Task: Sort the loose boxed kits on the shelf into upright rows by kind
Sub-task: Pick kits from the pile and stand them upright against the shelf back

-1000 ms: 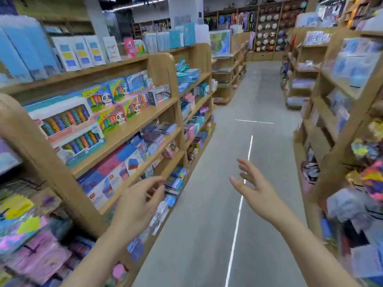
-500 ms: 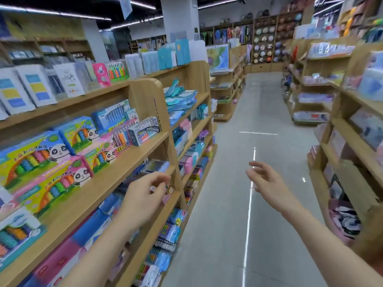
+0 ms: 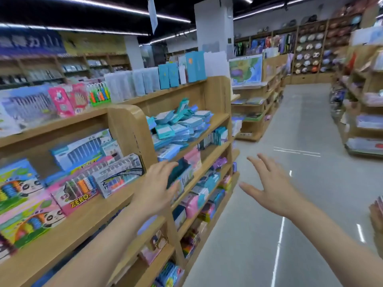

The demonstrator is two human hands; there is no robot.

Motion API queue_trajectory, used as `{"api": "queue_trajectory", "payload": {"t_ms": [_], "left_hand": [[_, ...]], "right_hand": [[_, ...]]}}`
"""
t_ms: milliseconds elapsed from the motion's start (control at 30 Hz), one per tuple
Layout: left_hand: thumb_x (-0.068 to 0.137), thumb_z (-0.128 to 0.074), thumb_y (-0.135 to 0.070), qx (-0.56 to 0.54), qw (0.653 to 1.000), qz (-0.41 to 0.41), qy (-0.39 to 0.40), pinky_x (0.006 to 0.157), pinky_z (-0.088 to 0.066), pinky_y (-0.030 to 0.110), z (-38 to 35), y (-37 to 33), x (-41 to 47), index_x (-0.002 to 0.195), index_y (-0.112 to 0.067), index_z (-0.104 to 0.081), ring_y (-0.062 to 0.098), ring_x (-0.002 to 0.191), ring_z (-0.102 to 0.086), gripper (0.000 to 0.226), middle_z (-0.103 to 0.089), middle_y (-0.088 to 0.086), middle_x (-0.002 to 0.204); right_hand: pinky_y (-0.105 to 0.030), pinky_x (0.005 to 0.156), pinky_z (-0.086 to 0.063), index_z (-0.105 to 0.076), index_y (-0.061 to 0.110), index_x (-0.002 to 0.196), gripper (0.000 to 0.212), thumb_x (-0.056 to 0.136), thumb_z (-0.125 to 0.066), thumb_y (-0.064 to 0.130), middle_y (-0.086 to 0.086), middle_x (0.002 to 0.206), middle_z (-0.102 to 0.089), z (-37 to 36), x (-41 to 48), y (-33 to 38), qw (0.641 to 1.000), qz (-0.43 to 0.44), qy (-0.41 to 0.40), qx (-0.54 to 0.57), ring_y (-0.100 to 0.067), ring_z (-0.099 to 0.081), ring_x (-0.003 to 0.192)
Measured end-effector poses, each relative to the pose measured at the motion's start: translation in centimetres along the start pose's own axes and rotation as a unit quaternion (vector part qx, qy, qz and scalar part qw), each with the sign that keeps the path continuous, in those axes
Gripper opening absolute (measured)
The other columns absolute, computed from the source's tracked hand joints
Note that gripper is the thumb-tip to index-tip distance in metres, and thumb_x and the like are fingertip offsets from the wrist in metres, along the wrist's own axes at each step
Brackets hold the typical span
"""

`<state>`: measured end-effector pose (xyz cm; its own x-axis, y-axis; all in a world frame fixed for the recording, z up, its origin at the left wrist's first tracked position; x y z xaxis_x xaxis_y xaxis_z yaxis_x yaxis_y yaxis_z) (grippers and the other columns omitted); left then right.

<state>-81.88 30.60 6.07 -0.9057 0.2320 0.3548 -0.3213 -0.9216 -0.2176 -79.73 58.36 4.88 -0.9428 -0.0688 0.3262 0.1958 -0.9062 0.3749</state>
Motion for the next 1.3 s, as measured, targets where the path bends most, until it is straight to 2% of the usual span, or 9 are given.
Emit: {"api": "queue_trajectory", "payload": {"t_ms": [100,300,500,633,800,1000,1067,1167,1300], "left_hand": [[0.093,-0.046,-0.047,0.039,0.999,0.032,-0.009,0.114,-0.024,0.043,-1.5,0.6,6.4,0.147,-0.028,-0.022,0.02,0.142,-0.014,0.062,-0.019,-0.002,0.156],[0.083,-0.043,-0.069,0.091,0.991,0.094,-0.018,0.115,-0.019,0.051,-4.8,3.3,19.6,0.147,-0.04,0.002,0.025,0.145,-0.002,0.084,0.0,-0.002,0.159],[0.073,-0.036,-0.083,0.074,0.984,0.155,-0.039,0.113,-0.016,0.058,-8.5,8.2,34.3,0.144,-0.044,0.015,0.025,0.145,0.004,0.095,0.007,-0.006,0.159],[0.086,-0.021,-0.072,0.038,0.985,0.166,-0.024,0.116,-0.016,0.049,-10.5,11.3,42.8,0.15,-0.027,0.0,0.025,0.146,-0.003,0.081,-0.003,0.0,0.16],[0.098,-0.033,-0.047,0.035,0.985,0.154,-0.071,0.109,-0.027,0.038,-10.8,13.4,51.9,0.146,-0.013,-0.026,0.027,0.136,-0.031,0.06,-0.031,0.006,0.151],[0.095,-0.048,-0.038,0.004,0.969,0.237,-0.066,0.098,-0.041,0.038,-14.9,16.9,61.5,0.143,-0.017,-0.03,0.029,0.124,-0.047,0.055,-0.044,0.008,0.144],[0.094,-0.051,-0.036,-0.016,0.96,0.268,-0.083,0.097,-0.041,0.035,-16.5,18.0,64.5,0.143,-0.018,-0.03,0.027,0.122,-0.05,0.056,-0.045,0.006,0.143],[0.092,-0.055,-0.033,-0.022,0.94,0.323,-0.103,0.094,-0.039,0.032,-18.6,19.3,68.2,0.142,-0.021,-0.03,0.026,0.122,-0.05,0.057,-0.048,0.004,0.141],[0.091,-0.059,-0.03,-0.026,0.913,0.388,-0.122,0.097,-0.04,0.033,-20.2,20.9,71.8,0.144,-0.02,-0.028,0.025,0.123,-0.049,0.062,-0.048,0.004,0.141]], "right_hand": [[-0.041,0.118,-0.01,-0.007,0.032,0.15,0.088,0.08,-0.044,0.072,-0.003,0.16,-0.002,0.3,8.0,-2.2,1.0,0.024,-0.003,0.0,-0.023,-0.001,0.146],[-0.048,0.119,-0.005,0.019,0.042,0.145,0.114,0.056,-0.033,0.093,0.004,0.159,0.016,-3.3,23.6,-5.7,0.991,0.023,0.019,0.127,-0.018,0.015,0.146],[-0.053,0.117,-0.002,0.035,0.058,0.127,0.112,0.05,-0.037,0.096,0.007,0.156,0.024,-8.2,39.0,-6.0,0.981,0.039,0.055,0.184,-0.02,0.02,0.144],[-0.047,0.118,-0.007,0.023,0.048,0.141,0.106,0.065,-0.044,0.082,0.009,0.158,0.018,-10.2,48.0,-5.9,0.951,0.037,0.102,0.291,-0.014,0.013,0.145],[-0.03,0.107,-0.023,0.001,0.038,0.149,0.078,0.087,-0.039,0.063,0.011,0.159,-0.006,-12.3,58.3,-6.6,0.907,0.05,0.129,0.398,-0.013,-0.017,0.144],[-0.045,0.107,-0.037,-0.026,0.034,0.144,0.062,0.089,-0.041,0.06,0.001,0.148,-0.037,-17.5,71.3,-8.4,0.886,0.078,0.159,0.429,-0.021,-0.044,0.13],[-0.044,0.097,-0.048,-0.041,0.03,0.134,0.045,0.093,-0.047,0.049,-0.002,0.132,-0.052,-19.5,75.3,-9.6,0.838,0.044,0.18,0.513,-0.023,-0.061,0.109],[-0.042,0.087,-0.054,-0.053,0.024,0.113,0.019,0.097,-0.049,0.034,-0.009,0.115,-0.064,-22.7,79.7,-11.7,0.733,-0.041,0.243,0.634,-0.027,-0.069,0.092],[-0.041,0.085,-0.054,-0.055,0.014,0.111,0.025,0.097,-0.049,0.033,-0.015,0.112,-0.066,-26.9,84.1,-12.5,0.631,-0.12,0.331,0.691,-0.028,-0.068,0.092]]}}
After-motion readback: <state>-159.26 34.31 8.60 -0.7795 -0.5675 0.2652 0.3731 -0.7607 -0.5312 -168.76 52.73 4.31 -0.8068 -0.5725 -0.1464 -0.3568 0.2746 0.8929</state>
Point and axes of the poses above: each hand's wrist, its own x-axis towards the middle knuckle, its own z-axis out of the back of the hand, y = z × x, the point moved 6 cm from there along x, towards the middle knuckle
